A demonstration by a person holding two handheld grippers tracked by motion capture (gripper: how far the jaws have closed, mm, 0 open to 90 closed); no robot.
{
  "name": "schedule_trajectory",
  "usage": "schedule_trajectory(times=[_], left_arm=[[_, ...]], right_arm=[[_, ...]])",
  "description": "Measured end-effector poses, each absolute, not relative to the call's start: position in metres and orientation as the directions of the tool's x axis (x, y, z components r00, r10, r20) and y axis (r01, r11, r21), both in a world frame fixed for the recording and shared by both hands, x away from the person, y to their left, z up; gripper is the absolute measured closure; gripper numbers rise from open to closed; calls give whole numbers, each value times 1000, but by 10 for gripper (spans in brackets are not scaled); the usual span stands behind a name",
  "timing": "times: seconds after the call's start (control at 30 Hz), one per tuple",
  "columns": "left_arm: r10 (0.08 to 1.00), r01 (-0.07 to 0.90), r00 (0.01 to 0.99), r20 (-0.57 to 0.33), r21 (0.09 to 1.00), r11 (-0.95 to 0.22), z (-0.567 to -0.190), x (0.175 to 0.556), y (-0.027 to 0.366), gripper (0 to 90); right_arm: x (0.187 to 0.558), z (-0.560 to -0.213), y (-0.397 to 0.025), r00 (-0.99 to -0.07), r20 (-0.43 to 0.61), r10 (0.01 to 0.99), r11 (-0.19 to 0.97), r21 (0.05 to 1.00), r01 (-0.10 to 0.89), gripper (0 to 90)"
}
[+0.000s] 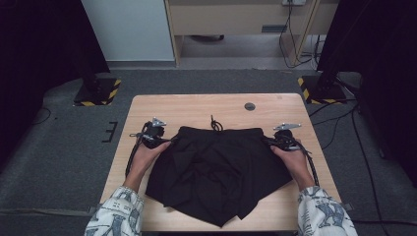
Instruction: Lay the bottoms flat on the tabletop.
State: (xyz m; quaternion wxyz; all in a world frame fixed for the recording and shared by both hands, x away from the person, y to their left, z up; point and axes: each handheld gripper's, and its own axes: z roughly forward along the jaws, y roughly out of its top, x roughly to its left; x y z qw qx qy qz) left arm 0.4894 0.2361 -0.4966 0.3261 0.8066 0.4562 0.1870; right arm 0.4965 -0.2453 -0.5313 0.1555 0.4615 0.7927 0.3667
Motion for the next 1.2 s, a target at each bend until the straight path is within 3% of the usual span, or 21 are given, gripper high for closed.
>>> schedule_trajectory(times=[0.23,0.3,0.33,0.47,0.63,0.9,1.2], left_arm=[[879,679,477,-26,646,-350,-520,504,229,354],[879,669,477,-17,656,-349,-523,505,227,405],[867,663,498,-15,651,-369,-521,504,223,569],[838,655,545,-21,635,-410,-517,502,217,859],[836,590,548,-2,709,-385,-492,492,218,884],[846,482,528,65,798,-362,-436,479,217,884],[869,489,493,49,810,-323,-406,509,206,883]], right_arm=[[496,-531,-242,-529,88,844,310,724,616,874],[496,-531,-240,-527,87,845,308,728,613,879],[495,-529,-240,-530,83,844,308,734,606,883],[492,-521,-242,-534,87,841,293,757,585,886],[486,-505,-246,-545,88,834,276,788,550,888],[472,-451,-252,-573,57,818,256,855,450,888],[494,-414,-248,-549,30,835,245,874,420,887]])
